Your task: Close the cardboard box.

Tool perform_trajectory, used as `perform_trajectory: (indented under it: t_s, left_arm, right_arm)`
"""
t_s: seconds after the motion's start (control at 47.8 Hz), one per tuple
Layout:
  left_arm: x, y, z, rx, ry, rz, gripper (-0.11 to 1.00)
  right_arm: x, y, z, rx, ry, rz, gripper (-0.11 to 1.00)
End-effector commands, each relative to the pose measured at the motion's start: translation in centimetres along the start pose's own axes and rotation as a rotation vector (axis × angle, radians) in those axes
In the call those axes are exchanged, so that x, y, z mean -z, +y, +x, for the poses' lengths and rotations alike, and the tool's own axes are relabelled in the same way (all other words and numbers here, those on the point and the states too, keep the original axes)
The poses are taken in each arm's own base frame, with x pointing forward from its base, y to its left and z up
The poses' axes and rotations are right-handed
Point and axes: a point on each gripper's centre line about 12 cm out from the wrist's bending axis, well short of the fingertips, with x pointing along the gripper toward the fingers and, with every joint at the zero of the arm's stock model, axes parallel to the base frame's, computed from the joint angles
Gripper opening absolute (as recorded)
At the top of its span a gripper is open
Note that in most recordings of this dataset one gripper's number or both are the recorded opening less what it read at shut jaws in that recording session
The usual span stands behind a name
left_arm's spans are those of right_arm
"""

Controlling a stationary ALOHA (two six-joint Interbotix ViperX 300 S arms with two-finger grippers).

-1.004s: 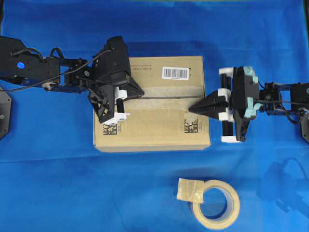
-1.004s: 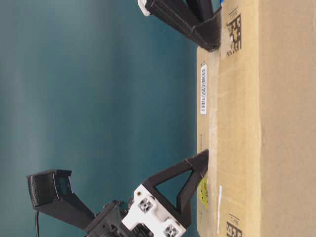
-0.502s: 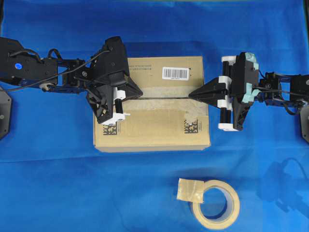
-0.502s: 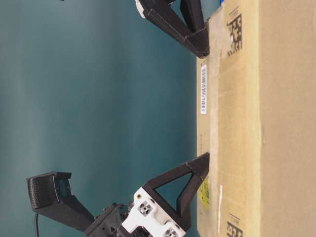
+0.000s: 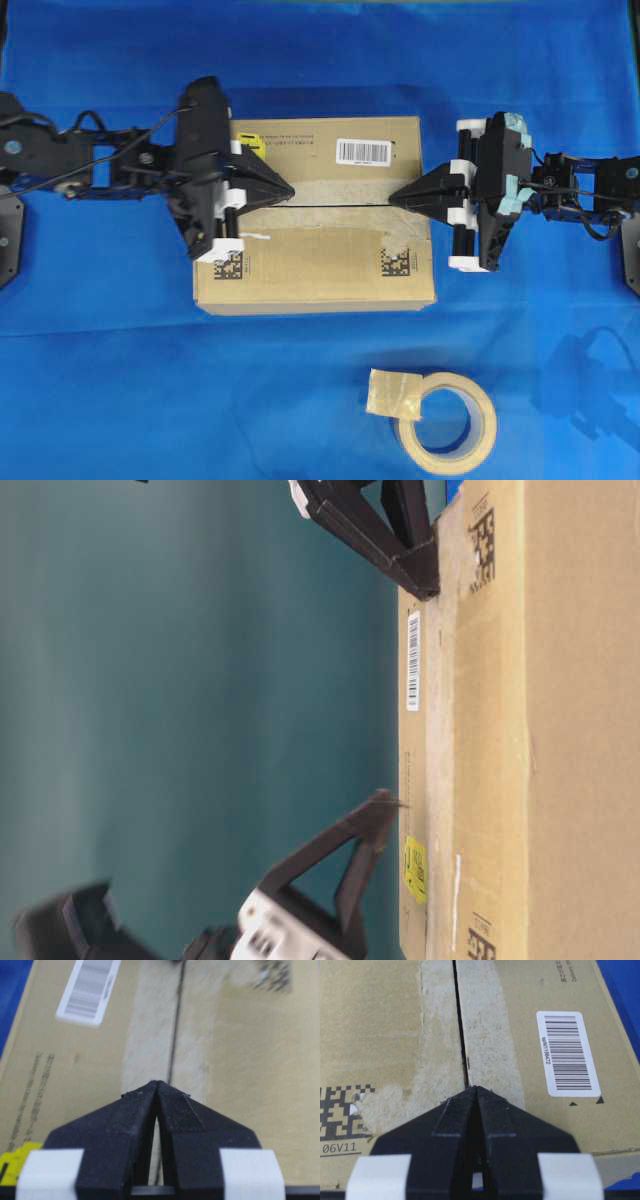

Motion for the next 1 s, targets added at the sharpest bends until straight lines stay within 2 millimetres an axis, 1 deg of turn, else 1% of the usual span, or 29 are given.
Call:
perform_trajectory:
  t_s: [0.0, 0.23, 0.335, 0.502, 0.69, 0.983]
  left_arm:
    - [-1.2, -0.6, -1.6, 0.022, -0.132, 0.006, 0.0]
    - [0.5, -1.2, -4.4, 0.057, -0.273, 0.014, 0.0]
    - [1.3, -1.2, -5.0, 0.062, -0.299, 0.015, 0.0]
    - [3.7, -0.9, -5.3, 0.059, -0.301, 0.02, 0.0]
    - [5.6, -0.6, -5.5, 0.054, -0.291, 0.022, 0.0]
    - [7.2, -0.3, -4.9, 0.041, -0.236, 0.02, 0.0]
  right_arm:
    - [-0.4, -0.1, 0.0, 0.002, -0.019, 0.005, 0.0]
    - [-0.4, -0.1, 0.0, 0.002, -0.02, 0.005, 0.0]
    - [-0.5, -0.1, 0.0, 0.002, -0.022, 0.005, 0.0]
    - [-0.5, -0.1, 0.0, 0.003, -0.025, 0.009, 0.0]
    - [-0.6, -0.1, 0.1, 0.003, -0.028, 0.009, 0.0]
    - [-0.7, -0.1, 0.1, 0.003, -0.031, 0.009, 0.0]
